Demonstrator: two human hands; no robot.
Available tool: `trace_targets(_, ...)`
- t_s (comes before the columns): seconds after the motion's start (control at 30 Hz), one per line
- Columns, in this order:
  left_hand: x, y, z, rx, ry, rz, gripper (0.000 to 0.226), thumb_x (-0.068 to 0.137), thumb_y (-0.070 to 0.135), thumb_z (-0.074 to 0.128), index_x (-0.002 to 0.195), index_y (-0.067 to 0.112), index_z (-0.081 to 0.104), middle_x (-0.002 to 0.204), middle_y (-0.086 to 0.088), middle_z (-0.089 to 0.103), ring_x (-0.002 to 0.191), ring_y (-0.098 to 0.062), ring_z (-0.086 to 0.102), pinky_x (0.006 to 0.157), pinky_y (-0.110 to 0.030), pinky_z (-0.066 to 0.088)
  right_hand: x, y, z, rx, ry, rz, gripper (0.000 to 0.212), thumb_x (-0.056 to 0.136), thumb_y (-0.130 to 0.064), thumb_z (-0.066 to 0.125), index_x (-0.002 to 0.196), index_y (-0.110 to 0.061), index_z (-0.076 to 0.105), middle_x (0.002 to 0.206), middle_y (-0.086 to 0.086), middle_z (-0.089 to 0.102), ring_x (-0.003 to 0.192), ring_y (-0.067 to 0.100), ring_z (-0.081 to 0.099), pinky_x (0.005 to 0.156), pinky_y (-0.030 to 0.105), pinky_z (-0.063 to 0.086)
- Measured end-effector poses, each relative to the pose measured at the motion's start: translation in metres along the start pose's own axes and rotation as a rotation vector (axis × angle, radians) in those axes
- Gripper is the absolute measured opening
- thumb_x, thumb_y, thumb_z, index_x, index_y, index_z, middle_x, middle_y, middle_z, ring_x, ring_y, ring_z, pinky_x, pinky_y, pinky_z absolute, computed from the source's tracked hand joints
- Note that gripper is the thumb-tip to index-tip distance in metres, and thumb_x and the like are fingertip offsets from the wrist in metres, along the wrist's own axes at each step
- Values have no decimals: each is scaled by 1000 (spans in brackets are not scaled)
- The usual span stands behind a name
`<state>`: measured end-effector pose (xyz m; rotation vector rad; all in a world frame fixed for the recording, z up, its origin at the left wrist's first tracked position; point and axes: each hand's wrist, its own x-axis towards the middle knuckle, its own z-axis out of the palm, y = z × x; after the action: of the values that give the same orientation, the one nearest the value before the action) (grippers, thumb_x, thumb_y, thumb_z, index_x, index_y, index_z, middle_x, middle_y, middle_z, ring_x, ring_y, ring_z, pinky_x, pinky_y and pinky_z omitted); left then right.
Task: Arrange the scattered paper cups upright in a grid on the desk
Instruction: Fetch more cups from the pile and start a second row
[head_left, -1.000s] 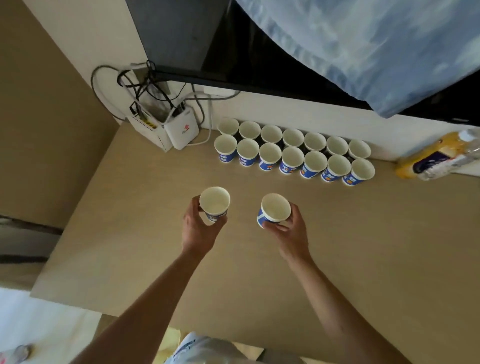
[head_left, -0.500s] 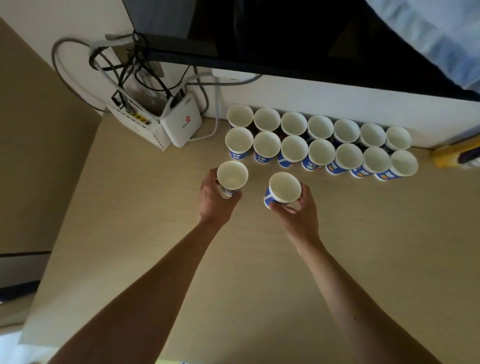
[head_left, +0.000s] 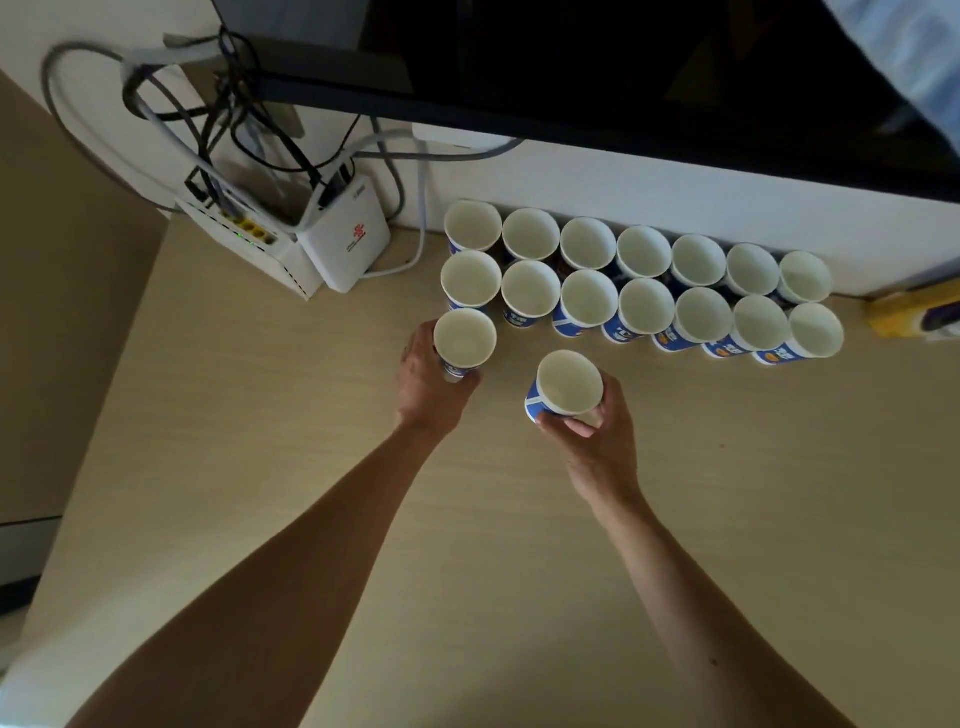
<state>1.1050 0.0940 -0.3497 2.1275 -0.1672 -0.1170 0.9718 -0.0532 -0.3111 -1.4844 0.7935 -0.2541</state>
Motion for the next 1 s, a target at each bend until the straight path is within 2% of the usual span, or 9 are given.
trace_targets(0.13, 1, -1, 0, 20, -2, 12, 60, 65, 9, 88, 119, 7, 60, 109, -9, 66, 98, -30, 63, 77, -28, 44, 2, 3, -1, -14, 1, 3, 63, 67, -13, 84, 123, -19, 57, 118, 1, 67, 111, 19, 65, 96, 47, 56)
trace_targets(0.23, 1, 0, 1, 31, -4, 14, 60, 66, 11, 87, 119, 7, 60, 110, -8, 65, 98, -28, 63, 76, -24, 39, 3, 4, 0, -32, -6, 3, 62, 68, -13, 85, 123, -22, 57, 118, -1, 67, 112, 18, 64, 96, 46, 56)
trace_targets(0.43, 3, -1, 2, 40, -8, 20, 62, 64, 11, 88, 119, 6, 60, 110, -9, 65, 99, -30, 62, 79, -28, 43, 3, 6, 2, -32, -17, 4, 63, 69, -11, 84, 125, -19, 56, 118, -1, 66, 112, 16, 64, 95, 40, 56)
trace_targets(0.57, 5, 0, 2, 14, -27, 9, 67, 62, 9, 89, 121, 6, 59, 113, -8, 64, 103, -29, 61, 84, -36, 50, 6, 6, 7, -28, -9, -1, 64, 70, -9, 84, 127, -17, 56, 118, 0, 66, 112, 17, 64, 95, 41, 56)
trace_targets(0.67, 3, -2, -3, -20, -65, -59, 76, 61, 10, 91, 127, 10, 54, 122, -5, 60, 105, -22, 61, 85, -29, 49, 12, 6, 10, -41, -2, -4, 61, 74, 2, 83, 126, -16, 56, 116, -1, 67, 107, 12, 65, 96, 42, 56)
trace_targets(0.83, -18, -10, -21, -19, -79, -126, 93, 60, 11, 94, 140, 8, 46, 132, -8, 54, 108, -16, 56, 92, -28, 46, 24, 1, 23, -92, 6, -40, 58, 75, -2, 82, 125, -17, 56, 113, -4, 67, 105, 9, 66, 94, 35, 58)
trace_targets(1.0, -49, -15, -35, -55, -67, -176, 91, 63, 13, 93, 140, 11, 45, 133, -3, 50, 107, -13, 52, 91, -41, 53, 37, 5, 33, -136, 25, -78, 58, 72, -3, 83, 122, -16, 55, 115, 1, 66, 108, 18, 65, 91, 41, 59)
